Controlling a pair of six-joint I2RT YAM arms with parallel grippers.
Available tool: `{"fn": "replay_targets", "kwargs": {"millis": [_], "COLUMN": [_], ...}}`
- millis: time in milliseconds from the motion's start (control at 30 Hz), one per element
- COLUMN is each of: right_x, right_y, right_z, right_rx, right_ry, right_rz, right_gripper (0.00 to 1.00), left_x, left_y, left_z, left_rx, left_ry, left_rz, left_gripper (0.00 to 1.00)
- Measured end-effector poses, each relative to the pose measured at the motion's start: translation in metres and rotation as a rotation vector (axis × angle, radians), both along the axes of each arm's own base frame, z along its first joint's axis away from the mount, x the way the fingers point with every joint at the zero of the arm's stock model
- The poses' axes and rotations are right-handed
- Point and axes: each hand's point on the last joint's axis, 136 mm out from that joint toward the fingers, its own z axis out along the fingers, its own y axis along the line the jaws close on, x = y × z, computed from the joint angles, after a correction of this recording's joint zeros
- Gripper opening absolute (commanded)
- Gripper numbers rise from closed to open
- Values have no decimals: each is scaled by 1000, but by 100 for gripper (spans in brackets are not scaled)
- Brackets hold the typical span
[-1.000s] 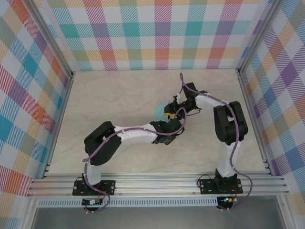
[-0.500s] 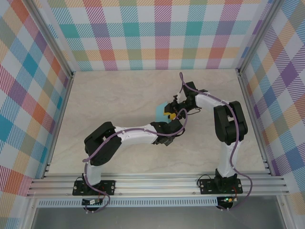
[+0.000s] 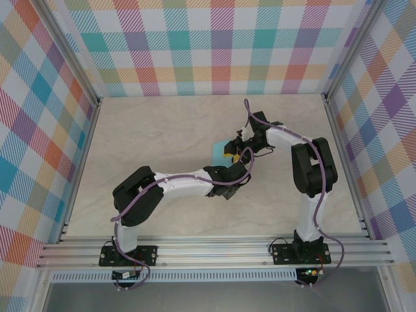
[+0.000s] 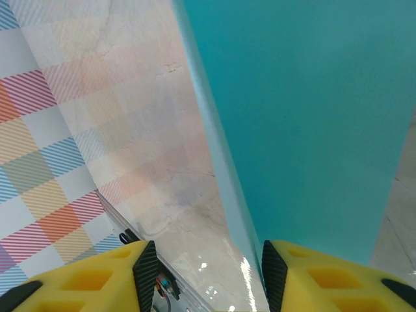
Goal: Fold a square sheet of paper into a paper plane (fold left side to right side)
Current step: Fold the triangle a second time at the center of the table.
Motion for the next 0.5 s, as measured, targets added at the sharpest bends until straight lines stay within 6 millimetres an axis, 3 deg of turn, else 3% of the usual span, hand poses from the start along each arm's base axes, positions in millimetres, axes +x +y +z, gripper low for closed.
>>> {"fn": "replay_targets", "kwargs": {"millis": [167,367,500], "right_x": [4,16,19], "right_y": [-7,-24,-42], "right_z": [6,42,68], "right_rx": [-18,-15,-2], "right_ry": [-26,-130,-205], "right_rz": [-14,-60,-105], "right_gripper": [60,70,65], "left_x": [0,5,8], "left_y": [0,6,10], "left_z": [6,12,10], "left_rx": [-61,-129,-163], "left_ry": [36,81,112], "left_rz": [2,29,47], "left_gripper": [7,7,7]}}
